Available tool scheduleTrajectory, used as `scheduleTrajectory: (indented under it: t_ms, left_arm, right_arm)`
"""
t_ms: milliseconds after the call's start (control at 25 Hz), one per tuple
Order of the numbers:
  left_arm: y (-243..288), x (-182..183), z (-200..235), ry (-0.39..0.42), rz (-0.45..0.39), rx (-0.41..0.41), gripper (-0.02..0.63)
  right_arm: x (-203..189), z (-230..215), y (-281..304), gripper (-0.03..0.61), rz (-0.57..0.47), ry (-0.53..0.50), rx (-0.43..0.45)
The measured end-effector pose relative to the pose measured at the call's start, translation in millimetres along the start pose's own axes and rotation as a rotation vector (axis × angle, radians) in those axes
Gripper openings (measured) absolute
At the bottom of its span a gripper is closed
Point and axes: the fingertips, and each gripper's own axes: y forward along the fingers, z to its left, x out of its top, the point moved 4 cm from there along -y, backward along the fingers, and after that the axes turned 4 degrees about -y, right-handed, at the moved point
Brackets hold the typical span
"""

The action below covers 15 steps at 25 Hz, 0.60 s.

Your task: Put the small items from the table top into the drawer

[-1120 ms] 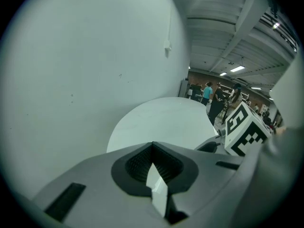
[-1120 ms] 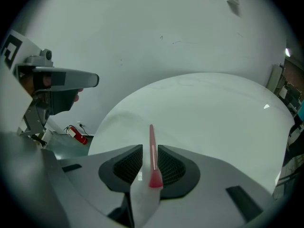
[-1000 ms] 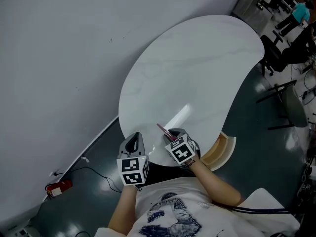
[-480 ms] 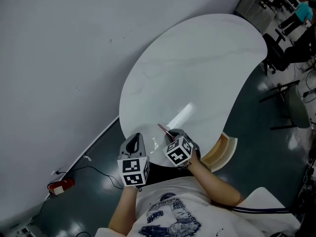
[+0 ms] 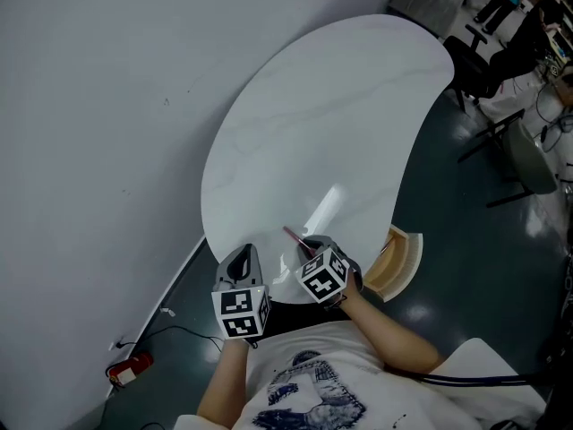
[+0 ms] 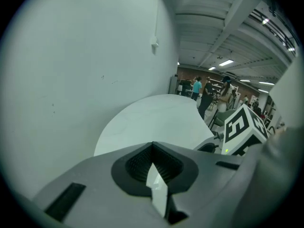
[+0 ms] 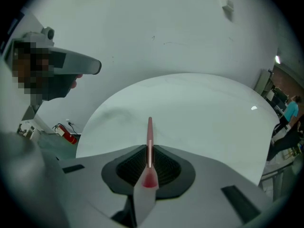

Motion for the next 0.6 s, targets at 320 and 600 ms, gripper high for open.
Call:
scheduleTrajectory:
  t_ms: [320, 600]
  left_arm:
    - [9, 15, -34, 0.103, 0.005, -0.151, 0.024]
    - [6, 24, -51, 0.253, 0.028, -0.344, 0.024]
  right_arm:
    - [-17, -19, -38, 0.060, -0.029, 0.179, -0.119]
    - [-36, -11, -75, 0.060, -0.046, 0.386, -0.288]
